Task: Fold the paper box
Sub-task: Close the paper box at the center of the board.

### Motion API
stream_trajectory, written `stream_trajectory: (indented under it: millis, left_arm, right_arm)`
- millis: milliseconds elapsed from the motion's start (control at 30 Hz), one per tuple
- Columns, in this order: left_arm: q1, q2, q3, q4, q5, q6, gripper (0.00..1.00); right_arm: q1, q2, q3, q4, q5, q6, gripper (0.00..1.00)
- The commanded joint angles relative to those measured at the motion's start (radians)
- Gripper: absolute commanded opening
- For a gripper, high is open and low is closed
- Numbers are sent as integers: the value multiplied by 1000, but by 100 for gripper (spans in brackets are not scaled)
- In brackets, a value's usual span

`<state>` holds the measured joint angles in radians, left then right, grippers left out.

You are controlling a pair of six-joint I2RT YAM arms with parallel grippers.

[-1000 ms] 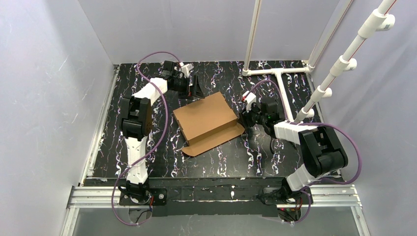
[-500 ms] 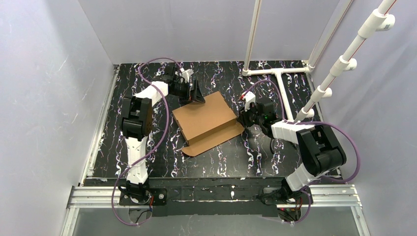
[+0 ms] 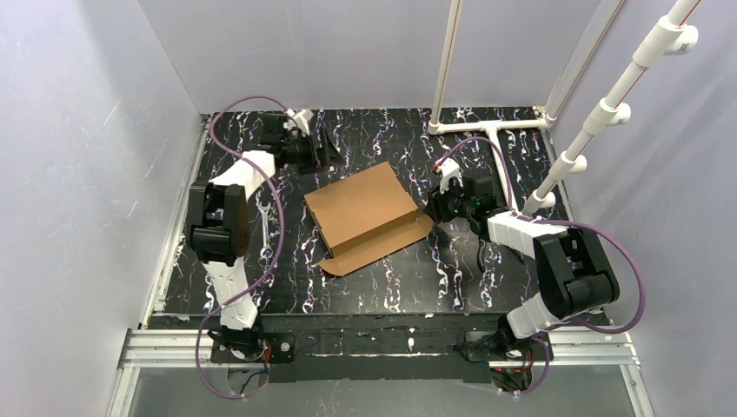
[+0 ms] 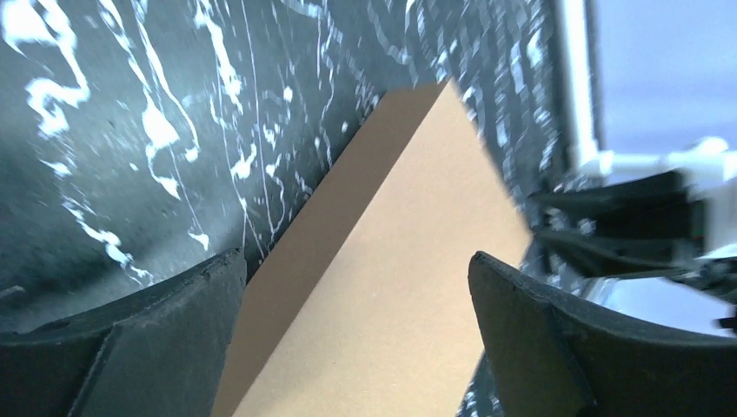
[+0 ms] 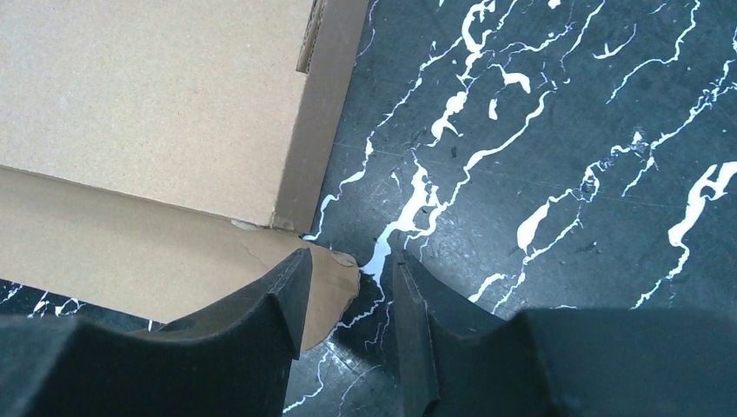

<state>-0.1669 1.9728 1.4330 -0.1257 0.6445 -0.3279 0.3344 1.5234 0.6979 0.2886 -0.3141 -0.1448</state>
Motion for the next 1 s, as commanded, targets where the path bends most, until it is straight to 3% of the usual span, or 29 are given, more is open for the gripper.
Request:
stream_trajectory:
  millis: [0, 133, 233, 467, 500, 567, 667, 867, 933, 967]
  left_arm:
    - [99, -11, 49, 79, 140, -178, 98]
    - [100, -49, 41, -26, 78, -92, 98]
    - [92, -157, -39, -70, -57, -26, 98]
    - [89, -660, -523, -21, -383, -134, 93]
    - [88, -758, -590, -19, -421, -164, 90]
    - [84, -873, -698, -36, -494, -225, 72]
    - [83, -949, -771, -125, -531, -290, 48]
    - [70, -1053, -826, -131, -298, -336, 39]
    - [67, -1095, -828, -209, -350, -314, 40]
    - [67, -1108, -816, -276, -440, -298, 44]
  right_arm:
    - [-12, -42, 26, 1, -48, -7, 47]
    - [-12, -43, 14, 29, -51, 30, 42]
    - [-8, -32, 4, 57, -32, 39, 37]
    - [44, 69, 71, 88, 127, 7, 31]
    - [60, 92, 87, 74, 133, 1, 31]
    - [91, 102, 100, 62, 120, -9, 31]
    - [132, 87, 101, 51, 58, -2, 30]
    - [311, 75, 105, 10, -95, -7, 29]
    - [330, 59, 109, -9, -83, -30, 29]
    - [324, 45, 110, -21, -64, -46, 31]
